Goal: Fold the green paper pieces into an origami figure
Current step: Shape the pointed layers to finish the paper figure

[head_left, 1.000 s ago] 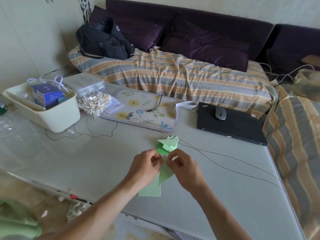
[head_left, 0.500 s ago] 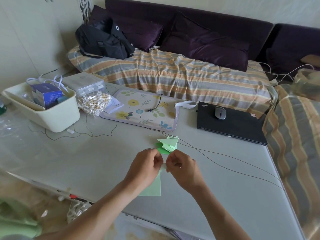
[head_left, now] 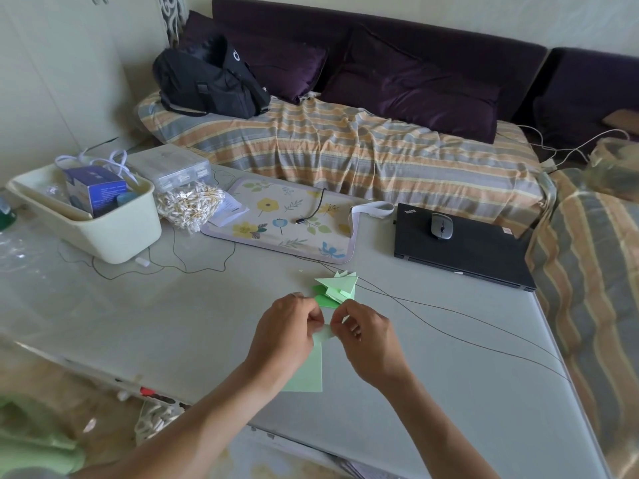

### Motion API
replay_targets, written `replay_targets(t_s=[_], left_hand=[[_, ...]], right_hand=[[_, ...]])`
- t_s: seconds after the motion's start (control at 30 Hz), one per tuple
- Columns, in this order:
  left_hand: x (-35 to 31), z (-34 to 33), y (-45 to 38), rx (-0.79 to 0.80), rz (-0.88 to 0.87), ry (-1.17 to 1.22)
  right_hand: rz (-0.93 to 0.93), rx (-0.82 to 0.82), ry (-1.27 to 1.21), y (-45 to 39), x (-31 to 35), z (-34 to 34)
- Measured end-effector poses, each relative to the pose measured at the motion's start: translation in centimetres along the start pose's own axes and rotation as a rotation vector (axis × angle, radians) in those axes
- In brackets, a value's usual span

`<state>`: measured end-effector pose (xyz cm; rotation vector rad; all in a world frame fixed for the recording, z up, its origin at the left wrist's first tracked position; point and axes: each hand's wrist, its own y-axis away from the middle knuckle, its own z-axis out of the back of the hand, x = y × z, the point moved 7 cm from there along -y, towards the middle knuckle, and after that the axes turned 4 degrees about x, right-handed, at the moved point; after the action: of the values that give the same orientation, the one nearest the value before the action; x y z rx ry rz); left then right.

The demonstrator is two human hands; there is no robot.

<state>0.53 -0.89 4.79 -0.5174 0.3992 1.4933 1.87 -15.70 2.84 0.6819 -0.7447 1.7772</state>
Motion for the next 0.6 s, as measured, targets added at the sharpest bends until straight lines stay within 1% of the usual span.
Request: replay_targets(t_s=[0.17,0.3,0.4,0.47,0.6], left_hand=[[0.2,0.0,0.1,0.017,0.025,0.013],[0.0,0.1,0.2,0.013,0.021,0.051],[0.0,0.4,0.2,-0.015,0.015,0.012],[0.2,0.5,0.1,-0.033,0.021,-0.005],[0.7,0.9,0.2,-0.037,0.074,-0.006]], right_hand=[[-0.002,0.046,-0.062,0.0,0.3,0.0],[0.027,0.035,0.014,-0.1,0.4,-0.1],[0.025,-0.002,0.067,-0.1,0.1,0.1],[-0.012,-0.015,0.071,-0.1,-0.3,0.3],[-0.126,-0.035,-0.012,-0.1,-1.1,1.0]])
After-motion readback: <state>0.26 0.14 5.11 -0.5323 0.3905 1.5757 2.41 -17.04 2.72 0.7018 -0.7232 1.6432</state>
